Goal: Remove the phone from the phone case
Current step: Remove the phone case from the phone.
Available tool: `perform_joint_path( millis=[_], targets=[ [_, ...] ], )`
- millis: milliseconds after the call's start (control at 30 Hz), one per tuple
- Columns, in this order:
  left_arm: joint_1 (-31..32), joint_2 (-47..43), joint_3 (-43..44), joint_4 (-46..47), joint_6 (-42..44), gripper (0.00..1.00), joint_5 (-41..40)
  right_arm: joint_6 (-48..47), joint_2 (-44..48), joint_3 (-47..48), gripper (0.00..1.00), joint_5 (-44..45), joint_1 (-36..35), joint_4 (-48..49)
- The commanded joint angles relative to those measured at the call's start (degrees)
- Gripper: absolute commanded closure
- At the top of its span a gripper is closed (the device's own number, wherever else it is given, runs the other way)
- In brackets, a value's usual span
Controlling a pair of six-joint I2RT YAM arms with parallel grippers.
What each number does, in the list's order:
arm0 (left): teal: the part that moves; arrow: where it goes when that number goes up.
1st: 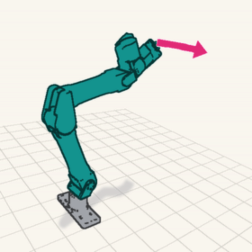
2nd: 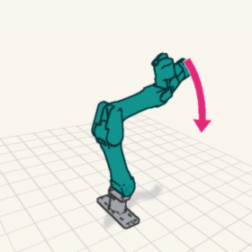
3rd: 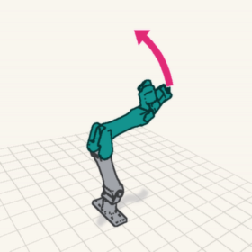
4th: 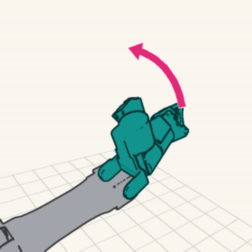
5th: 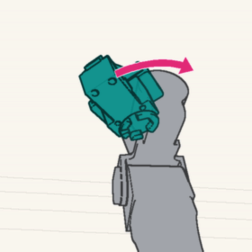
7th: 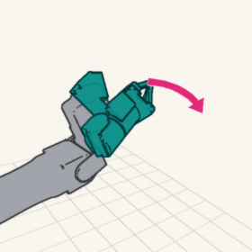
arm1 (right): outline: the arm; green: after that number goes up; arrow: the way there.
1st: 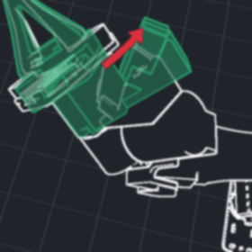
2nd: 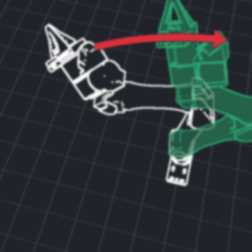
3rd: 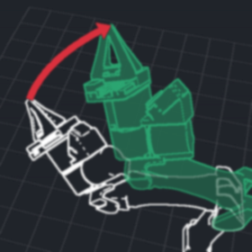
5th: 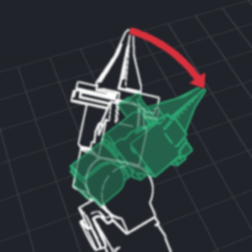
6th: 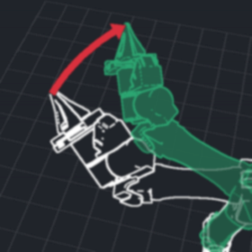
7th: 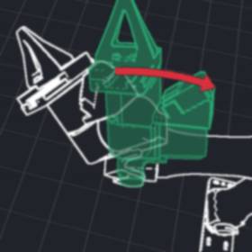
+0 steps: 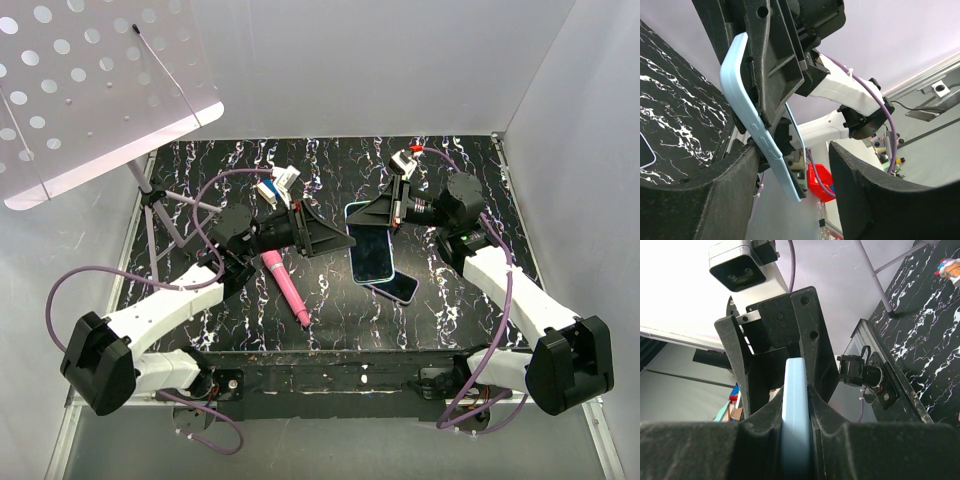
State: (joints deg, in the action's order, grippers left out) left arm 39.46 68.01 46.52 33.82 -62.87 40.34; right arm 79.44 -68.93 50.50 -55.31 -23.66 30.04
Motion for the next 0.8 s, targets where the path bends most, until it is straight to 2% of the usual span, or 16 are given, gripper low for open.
perform_joint_path(
  millis=[0,233,500,533,633,700,767],
  targets=[
    [1.1,1.9,3.1,-1.5,1.1,0.48,-1.9,-0.9,2.2,3.5,0.99,1.0,-0.4,1.6],
    [2.2,5.0,6.9,-4.1,2.1,0.70,-1.7,-1.5,2.5,4.0,0.99,2.0,-1.0,0.5],
    [2.9,7.5,9.1,-5.8,2.0,0.97,-0.5,-6.7,3.2,6.2,0.99,2.9,-1.5,-7.2],
    [2.8,7.1,9.2,-6.1,2.0,1.00,-0.9,-8.5,3.4,6.9,0.93,2.9,-1.5,-9.7],
    [2.8,5.6,9.2,-8.9,2.8,1.00,-2.6,-17.7,3.7,10.6,0.54,3.3,-1.4,-22.9],
    [2.6,4.2,9.2,-11.0,3.4,1.00,-3.8,-24.9,3.4,14.1,0.34,4.0,-1.3,-33.8],
    [2.2,2.9,9.0,-12.5,3.6,1.00,-4.6,-30.8,3.5,16.7,0.23,4.4,-0.8,-42.2]
  ],
)
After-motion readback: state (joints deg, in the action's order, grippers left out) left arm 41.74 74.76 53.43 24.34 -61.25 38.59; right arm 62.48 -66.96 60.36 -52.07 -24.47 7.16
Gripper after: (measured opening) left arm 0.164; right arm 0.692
